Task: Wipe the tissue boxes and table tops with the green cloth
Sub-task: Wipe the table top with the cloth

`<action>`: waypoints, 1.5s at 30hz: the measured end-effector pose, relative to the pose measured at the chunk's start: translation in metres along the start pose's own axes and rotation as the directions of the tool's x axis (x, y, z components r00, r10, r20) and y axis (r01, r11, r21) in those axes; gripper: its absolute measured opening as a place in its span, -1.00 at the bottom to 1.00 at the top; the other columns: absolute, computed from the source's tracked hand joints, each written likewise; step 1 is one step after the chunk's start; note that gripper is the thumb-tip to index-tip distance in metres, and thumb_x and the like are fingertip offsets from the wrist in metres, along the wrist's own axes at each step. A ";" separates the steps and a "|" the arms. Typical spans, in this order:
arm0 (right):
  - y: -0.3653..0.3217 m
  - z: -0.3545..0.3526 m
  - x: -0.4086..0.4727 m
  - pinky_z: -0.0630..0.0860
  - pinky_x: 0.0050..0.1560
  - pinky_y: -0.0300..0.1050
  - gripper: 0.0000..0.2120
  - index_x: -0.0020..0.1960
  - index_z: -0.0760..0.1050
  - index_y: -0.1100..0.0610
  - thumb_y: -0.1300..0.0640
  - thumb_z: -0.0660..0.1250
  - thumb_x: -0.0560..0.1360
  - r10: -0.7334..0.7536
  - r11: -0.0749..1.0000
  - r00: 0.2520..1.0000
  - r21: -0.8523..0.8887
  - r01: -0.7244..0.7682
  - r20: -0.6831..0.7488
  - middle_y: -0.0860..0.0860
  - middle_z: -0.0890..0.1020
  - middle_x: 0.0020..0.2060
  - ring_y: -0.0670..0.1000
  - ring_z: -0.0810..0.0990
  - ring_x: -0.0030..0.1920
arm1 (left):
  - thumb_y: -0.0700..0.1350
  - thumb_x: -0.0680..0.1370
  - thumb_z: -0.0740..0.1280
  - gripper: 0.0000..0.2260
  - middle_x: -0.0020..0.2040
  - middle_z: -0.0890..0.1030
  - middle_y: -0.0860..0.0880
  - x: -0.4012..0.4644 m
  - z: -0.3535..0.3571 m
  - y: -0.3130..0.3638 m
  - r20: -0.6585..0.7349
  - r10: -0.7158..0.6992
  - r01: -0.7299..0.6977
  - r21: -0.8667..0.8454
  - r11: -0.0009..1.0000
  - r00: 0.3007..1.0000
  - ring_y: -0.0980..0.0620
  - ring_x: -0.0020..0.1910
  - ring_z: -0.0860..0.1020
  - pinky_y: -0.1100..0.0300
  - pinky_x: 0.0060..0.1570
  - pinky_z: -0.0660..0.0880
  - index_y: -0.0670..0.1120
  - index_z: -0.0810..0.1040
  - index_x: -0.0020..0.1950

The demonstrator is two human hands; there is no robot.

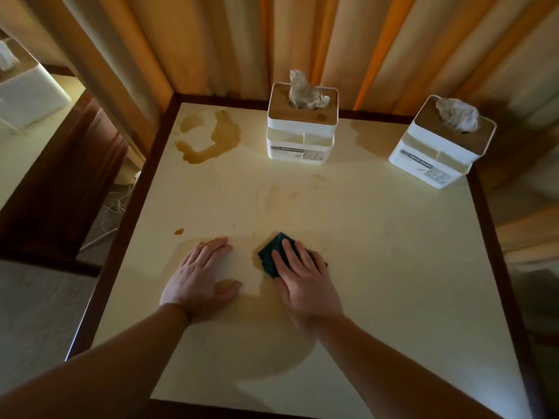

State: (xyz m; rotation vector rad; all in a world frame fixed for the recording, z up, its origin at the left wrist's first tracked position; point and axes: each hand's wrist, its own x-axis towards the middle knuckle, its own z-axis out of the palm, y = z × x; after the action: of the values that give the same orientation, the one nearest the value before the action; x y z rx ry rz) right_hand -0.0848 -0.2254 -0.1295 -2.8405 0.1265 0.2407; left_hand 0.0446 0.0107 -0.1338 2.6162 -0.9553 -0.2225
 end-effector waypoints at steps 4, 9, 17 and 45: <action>0.049 -0.009 -0.038 0.11 0.58 0.13 -0.47 0.64 0.27 0.03 -0.13 -0.06 0.74 0.085 0.996 0.996 -0.007 -0.085 -0.032 0.02 0.19 0.65 0.07 0.09 0.66 | 0.34 0.45 0.32 -0.27 0.49 0.44 -0.03 0.002 0.002 -0.002 -0.037 0.052 -0.052 -0.007 0.999 0.998 -0.10 0.46 0.41 -0.01 0.48 0.31 -0.10 0.47 0.47; 0.132 -0.036 -0.019 0.22 0.50 0.21 -0.45 0.59 0.34 0.11 -0.09 -0.02 0.70 0.360 0.932 0.927 -0.014 -0.363 -0.105 0.11 0.24 0.63 0.18 0.22 0.61 | 0.36 0.44 0.31 -0.26 0.51 0.40 0.03 0.002 0.002 -0.001 -0.032 0.010 -0.010 -0.007 1.000 0.999 -0.02 0.50 0.34 0.06 0.51 0.23 -0.04 0.44 0.50; 0.055 -0.036 0.062 0.01 0.59 0.14 -0.47 0.67 0.12 0.00 -0.07 -0.02 0.73 0.301 0.953 0.951 -0.012 -0.303 -0.064 0.01 0.03 0.69 0.10 -0.01 0.66 | 0.37 0.45 0.30 -0.28 0.49 0.41 0.02 0.001 0.003 -0.003 -0.020 0.024 -0.024 0.013 1.000 1.000 -0.04 0.48 0.37 0.09 0.51 0.22 -0.03 0.44 0.49; -0.022 -0.028 0.127 0.04 0.59 0.12 -0.48 0.66 0.17 0.00 -0.07 0.04 0.72 0.088 0.996 0.995 0.001 -0.089 -0.036 0.00 0.08 0.68 0.08 0.03 0.66 | 0.32 0.45 0.39 -0.29 0.49 0.43 0.00 0.002 0.005 -0.007 -0.046 0.060 -0.059 0.008 0.998 0.997 -0.06 0.45 0.37 0.14 0.50 0.15 -0.06 0.46 0.48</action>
State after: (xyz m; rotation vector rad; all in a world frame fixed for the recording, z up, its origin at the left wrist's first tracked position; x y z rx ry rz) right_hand 0.0469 -0.2203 -0.1190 -2.8436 0.2602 0.2086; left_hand 0.0489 0.0131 -0.1409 2.5828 -1.0182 -0.1435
